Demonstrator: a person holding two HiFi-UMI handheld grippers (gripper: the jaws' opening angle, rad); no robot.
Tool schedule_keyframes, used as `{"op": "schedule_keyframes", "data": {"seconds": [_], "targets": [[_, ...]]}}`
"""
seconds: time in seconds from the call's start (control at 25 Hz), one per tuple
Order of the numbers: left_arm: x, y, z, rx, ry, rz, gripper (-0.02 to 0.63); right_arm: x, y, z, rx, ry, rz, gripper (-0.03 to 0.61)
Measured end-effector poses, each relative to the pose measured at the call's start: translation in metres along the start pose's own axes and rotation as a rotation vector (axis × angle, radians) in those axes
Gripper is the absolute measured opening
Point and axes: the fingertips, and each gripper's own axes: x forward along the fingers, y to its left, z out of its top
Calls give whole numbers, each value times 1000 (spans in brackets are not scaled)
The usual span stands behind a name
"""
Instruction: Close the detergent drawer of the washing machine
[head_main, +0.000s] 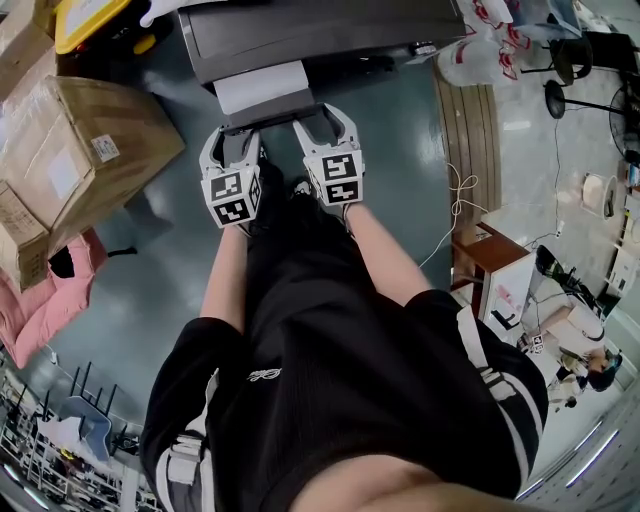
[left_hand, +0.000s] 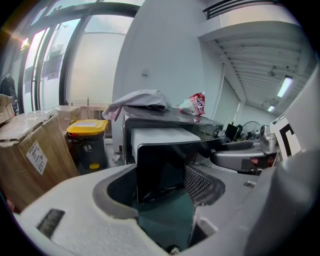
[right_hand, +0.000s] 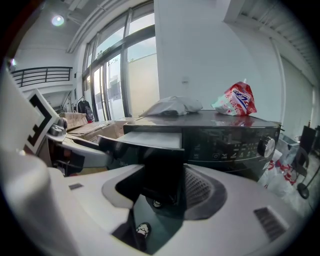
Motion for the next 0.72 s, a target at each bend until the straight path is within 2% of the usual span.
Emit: {"op": "schedule_keyframes", "data": {"seconds": [0.72], "targets": [[20,12,15,0,4,-1,290,24,-10,12,-10,-4,-15,232]]}}
